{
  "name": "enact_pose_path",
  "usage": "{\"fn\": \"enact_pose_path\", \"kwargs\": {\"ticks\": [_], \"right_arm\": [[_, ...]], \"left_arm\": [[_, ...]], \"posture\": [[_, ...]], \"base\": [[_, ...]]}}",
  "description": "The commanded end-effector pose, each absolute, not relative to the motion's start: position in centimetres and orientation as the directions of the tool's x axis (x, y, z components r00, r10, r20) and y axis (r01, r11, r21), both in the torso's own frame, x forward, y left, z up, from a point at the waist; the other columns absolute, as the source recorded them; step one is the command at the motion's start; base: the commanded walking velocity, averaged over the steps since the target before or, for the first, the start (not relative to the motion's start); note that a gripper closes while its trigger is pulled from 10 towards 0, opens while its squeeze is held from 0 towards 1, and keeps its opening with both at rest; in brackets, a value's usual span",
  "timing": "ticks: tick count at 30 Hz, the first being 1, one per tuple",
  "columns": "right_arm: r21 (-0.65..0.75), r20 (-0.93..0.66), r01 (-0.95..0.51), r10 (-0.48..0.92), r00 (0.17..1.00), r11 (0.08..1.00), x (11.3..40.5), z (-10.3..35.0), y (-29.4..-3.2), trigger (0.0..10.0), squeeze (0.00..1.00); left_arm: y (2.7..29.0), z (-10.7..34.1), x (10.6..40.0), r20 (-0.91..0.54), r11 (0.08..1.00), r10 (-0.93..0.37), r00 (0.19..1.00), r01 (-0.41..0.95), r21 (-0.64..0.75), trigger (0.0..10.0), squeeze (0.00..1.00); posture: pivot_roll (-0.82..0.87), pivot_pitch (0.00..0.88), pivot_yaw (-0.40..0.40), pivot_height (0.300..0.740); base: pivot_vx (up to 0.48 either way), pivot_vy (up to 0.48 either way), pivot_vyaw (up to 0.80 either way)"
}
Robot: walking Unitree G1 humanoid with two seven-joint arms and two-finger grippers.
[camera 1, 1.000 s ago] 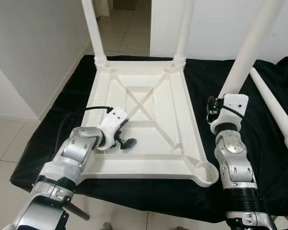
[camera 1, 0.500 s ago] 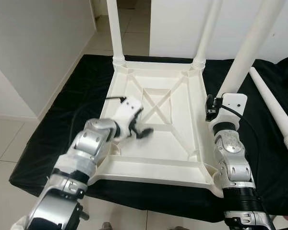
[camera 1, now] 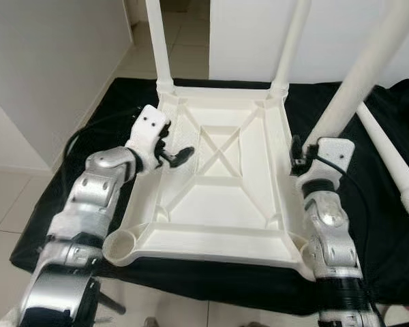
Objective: Building children table
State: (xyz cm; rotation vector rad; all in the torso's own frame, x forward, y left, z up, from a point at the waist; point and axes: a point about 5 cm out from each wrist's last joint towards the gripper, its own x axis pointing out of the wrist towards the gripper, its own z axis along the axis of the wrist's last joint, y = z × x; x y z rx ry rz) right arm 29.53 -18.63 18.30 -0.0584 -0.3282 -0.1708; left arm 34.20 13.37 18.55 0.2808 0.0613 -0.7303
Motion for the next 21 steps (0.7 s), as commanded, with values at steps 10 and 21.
{"fn": "enact_pose_path", "kwargs": {"ticks": [10, 21], "right_arm": [[-0.024, 0.367, 0.279, -0.251, 0.896, 0.96, 26.9, 18.0, -20.5, 10.0, 0.0], [-0.052, 0.383, 0.333, -0.289, 0.877, 0.941, 26.6, 18.5, -21.8, 10.0, 0.0]], "left_arm": [[11.0, 16.5, 31.4, -0.254, 0.384, -0.852, 0.458, 0.876, 0.292, 10.0, 0.0], [9.2, 14.5, 28.4, -0.377, 0.074, -0.913, 0.154, 0.973, 0.218, 10.0, 0.0]], "posture": [[-0.06, 0.0, 0.034, 0.74], [-0.11, 0.0, 0.065, 0.74]], "base": [[0.0, 0.0, 0.0], [0.0, 0.0, 0.0]]}}
